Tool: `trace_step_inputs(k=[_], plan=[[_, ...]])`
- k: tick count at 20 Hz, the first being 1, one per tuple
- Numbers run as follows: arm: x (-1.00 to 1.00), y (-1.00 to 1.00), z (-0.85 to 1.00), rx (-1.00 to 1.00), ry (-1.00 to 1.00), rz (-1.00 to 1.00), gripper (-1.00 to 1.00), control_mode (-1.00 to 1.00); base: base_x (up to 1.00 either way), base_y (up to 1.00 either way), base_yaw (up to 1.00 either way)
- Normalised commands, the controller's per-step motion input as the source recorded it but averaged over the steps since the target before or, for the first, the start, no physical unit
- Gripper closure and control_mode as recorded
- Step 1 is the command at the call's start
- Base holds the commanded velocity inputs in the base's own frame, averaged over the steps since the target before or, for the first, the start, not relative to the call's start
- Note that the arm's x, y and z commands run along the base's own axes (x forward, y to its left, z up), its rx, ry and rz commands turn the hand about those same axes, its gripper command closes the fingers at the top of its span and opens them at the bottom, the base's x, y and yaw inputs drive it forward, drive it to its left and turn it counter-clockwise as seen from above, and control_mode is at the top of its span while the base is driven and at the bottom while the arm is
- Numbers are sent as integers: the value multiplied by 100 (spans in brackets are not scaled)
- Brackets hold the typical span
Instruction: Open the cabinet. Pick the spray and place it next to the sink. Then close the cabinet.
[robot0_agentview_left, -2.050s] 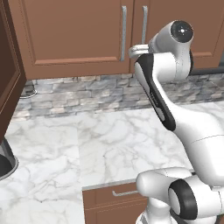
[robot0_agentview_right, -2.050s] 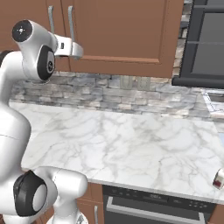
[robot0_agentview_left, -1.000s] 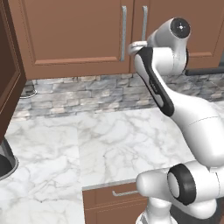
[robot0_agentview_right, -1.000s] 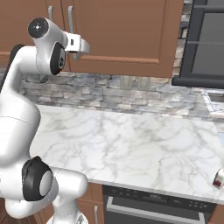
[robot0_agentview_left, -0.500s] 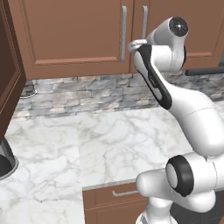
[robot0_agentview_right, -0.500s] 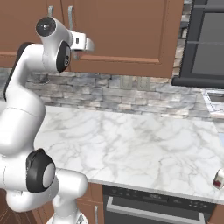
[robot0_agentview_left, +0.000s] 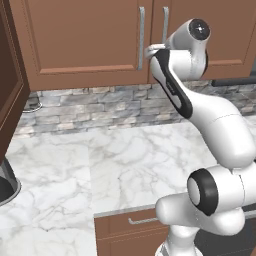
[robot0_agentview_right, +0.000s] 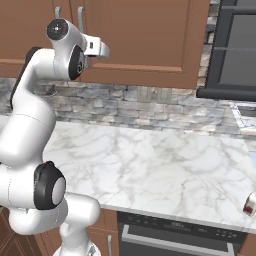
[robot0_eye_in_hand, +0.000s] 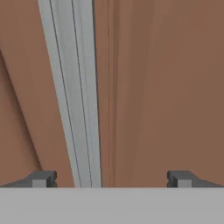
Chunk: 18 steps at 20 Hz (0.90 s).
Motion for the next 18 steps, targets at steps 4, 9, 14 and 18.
trace_step_inputs(k=[4, 9, 14, 18], plan=[[25, 0, -16, 0, -2, 0, -100, -100, 0, 0, 0], [33, 0, -15, 0, -5, 0, -100, -100, 0, 0, 0], [35, 0, -10, 0, -2, 0, -100, -100, 0, 0, 0], [23, 0, -4, 0, 0, 0, -100, -100, 0, 0, 0]])
